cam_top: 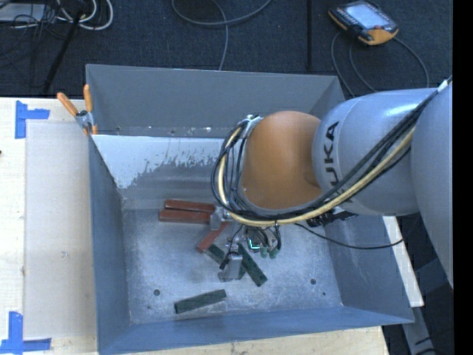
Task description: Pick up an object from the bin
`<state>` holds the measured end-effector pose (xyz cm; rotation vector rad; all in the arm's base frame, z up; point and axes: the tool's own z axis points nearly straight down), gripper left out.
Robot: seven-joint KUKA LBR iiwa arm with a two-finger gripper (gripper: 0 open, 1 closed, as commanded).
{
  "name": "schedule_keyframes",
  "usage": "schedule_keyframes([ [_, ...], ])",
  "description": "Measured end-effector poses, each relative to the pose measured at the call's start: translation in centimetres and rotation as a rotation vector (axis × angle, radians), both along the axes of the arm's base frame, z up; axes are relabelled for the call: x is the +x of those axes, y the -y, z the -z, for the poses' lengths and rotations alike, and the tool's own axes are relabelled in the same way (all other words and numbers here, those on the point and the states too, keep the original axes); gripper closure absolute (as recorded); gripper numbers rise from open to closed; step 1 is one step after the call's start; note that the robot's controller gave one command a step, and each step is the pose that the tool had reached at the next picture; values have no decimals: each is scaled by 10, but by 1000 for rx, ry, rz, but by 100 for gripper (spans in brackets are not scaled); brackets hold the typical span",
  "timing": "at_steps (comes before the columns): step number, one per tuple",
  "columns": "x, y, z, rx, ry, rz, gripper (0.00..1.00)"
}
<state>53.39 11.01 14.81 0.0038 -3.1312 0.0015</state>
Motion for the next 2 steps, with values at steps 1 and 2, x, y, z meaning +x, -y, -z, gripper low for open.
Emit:
schedule_keyframes([
  [1,2,1,-4,1,8,4,0],
  [2,-33,-16,45,2,15,-152,0],
])
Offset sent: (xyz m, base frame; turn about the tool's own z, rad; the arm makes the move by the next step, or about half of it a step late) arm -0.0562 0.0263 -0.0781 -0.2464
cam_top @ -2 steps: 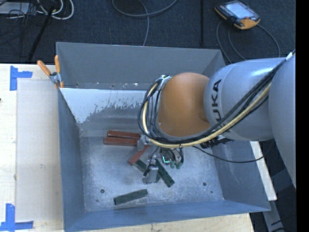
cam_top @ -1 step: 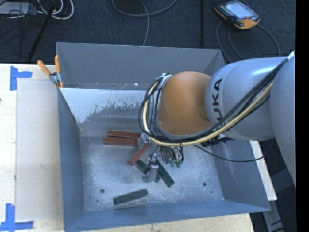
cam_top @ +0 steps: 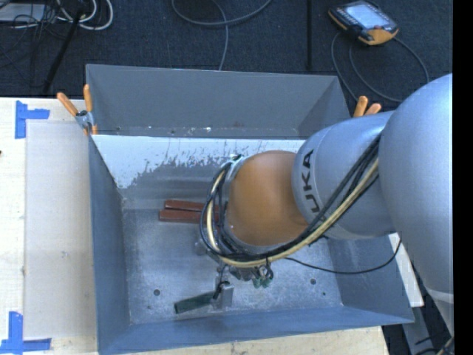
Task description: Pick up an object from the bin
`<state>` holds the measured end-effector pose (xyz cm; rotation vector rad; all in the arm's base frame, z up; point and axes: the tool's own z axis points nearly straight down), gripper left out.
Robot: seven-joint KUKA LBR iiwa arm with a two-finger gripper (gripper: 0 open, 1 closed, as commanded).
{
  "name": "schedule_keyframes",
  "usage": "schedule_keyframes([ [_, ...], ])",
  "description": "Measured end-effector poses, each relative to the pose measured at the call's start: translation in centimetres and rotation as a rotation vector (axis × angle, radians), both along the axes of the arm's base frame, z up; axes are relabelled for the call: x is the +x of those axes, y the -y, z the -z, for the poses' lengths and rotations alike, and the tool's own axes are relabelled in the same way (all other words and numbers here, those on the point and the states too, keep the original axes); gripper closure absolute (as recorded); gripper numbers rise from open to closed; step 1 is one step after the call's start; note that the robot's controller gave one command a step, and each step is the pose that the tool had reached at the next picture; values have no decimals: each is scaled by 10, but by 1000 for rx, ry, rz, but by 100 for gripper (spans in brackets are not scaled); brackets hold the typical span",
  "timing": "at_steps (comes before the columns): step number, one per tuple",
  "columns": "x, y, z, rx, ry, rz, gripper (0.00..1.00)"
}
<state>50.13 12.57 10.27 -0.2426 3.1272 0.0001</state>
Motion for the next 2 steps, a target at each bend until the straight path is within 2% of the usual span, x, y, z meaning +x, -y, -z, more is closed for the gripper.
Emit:
schedule_keyframes([
  [1,-17,-20,30,-1,0,-244,0],
  [2,-15,-9,32,0,-3,-5,0],
])
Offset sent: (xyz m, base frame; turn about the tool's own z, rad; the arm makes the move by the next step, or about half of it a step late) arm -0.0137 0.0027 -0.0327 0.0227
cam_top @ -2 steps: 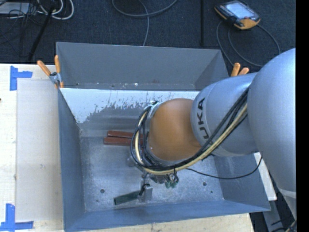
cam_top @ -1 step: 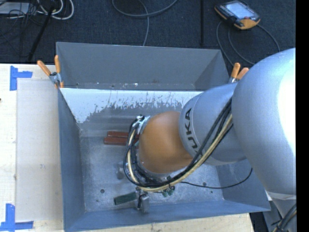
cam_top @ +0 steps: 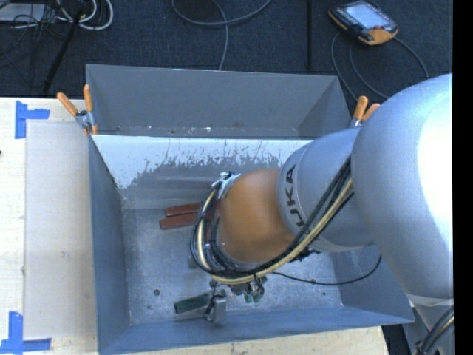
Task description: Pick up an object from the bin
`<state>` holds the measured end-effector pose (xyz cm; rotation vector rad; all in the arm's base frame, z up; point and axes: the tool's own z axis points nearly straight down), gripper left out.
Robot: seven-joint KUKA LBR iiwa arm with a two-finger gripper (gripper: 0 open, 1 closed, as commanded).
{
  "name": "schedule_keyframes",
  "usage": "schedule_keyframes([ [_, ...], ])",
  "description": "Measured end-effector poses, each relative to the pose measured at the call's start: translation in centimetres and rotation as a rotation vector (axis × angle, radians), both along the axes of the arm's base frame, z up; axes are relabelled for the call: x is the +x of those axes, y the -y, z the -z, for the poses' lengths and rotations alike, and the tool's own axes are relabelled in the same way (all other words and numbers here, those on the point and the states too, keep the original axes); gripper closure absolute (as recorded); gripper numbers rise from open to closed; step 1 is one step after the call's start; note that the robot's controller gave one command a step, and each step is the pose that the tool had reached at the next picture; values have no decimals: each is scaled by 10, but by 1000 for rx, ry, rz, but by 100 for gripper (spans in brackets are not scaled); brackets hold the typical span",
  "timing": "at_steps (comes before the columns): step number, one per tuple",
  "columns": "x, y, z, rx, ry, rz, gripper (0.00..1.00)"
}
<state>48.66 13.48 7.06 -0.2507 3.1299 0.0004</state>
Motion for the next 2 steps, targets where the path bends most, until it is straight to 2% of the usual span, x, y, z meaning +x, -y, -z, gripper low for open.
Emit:
schedule_keyframes([
  [1,-1,-6,-1,1,6,-163,0],
  [2,0,-1,0,0,-4,1,100],
])
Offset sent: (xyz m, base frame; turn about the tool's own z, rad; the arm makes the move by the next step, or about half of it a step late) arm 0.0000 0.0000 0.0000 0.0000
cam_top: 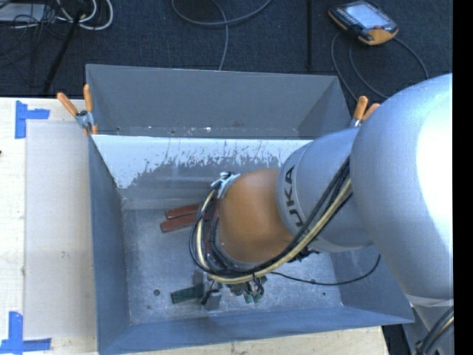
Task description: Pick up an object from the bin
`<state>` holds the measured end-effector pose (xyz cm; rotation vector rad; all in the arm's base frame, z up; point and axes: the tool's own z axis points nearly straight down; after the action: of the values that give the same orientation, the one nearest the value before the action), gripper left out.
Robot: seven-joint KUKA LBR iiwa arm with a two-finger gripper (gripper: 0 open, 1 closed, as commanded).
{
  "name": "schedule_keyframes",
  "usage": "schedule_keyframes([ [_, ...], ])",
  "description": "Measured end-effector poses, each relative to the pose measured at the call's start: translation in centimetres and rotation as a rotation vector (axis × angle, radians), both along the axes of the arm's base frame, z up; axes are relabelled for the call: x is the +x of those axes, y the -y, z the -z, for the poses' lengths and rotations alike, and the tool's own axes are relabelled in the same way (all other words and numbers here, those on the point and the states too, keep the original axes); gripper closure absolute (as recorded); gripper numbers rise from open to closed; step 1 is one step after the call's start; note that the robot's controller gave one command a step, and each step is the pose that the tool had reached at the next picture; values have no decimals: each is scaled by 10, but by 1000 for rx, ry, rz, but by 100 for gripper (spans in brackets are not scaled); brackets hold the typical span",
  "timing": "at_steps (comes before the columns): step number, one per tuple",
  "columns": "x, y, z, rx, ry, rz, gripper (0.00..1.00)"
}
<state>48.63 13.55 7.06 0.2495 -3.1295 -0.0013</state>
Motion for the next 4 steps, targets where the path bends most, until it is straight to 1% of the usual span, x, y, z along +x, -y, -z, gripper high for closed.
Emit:
schedule_keyframes([
  [2,-1,0,-3,0,-2,0,100],
  [3,-2,1,-18,-3,-7,1,100],
  [4,-1,1,-43,-2,-1,1,100],
])
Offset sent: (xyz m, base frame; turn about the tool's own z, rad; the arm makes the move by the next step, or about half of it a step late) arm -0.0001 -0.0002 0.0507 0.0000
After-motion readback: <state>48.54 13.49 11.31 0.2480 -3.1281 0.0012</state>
